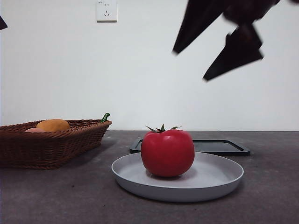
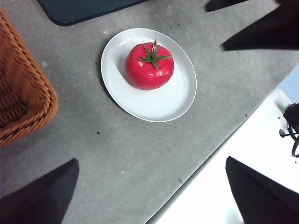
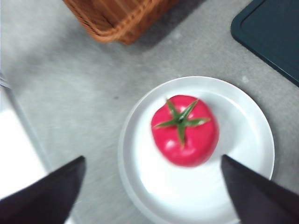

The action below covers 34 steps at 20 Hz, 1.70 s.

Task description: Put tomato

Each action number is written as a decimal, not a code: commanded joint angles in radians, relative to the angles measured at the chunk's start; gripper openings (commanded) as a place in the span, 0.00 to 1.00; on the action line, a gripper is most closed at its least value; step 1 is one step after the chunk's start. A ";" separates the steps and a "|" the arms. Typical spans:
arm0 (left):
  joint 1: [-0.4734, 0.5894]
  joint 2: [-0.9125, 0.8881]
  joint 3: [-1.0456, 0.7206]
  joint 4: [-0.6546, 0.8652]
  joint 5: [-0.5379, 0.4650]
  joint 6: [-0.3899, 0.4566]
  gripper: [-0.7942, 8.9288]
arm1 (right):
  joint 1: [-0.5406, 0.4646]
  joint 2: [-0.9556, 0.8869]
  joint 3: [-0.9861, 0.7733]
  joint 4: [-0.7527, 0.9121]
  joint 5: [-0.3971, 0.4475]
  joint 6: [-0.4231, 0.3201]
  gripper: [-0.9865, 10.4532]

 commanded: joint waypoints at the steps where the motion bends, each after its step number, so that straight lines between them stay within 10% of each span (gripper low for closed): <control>1: -0.002 0.005 0.019 0.008 0.002 0.013 0.59 | 0.031 0.068 0.019 0.045 0.054 0.010 0.54; 22: -0.002 0.005 0.019 0.024 0.002 0.012 0.59 | 0.108 0.423 0.019 0.264 0.159 0.011 0.55; 28: -0.002 0.005 0.019 0.024 0.002 0.012 0.59 | 0.108 0.428 0.019 0.261 0.186 0.010 0.32; 34: -0.002 0.005 0.019 0.024 0.002 0.013 0.59 | 0.106 0.406 0.072 0.229 0.180 0.010 0.31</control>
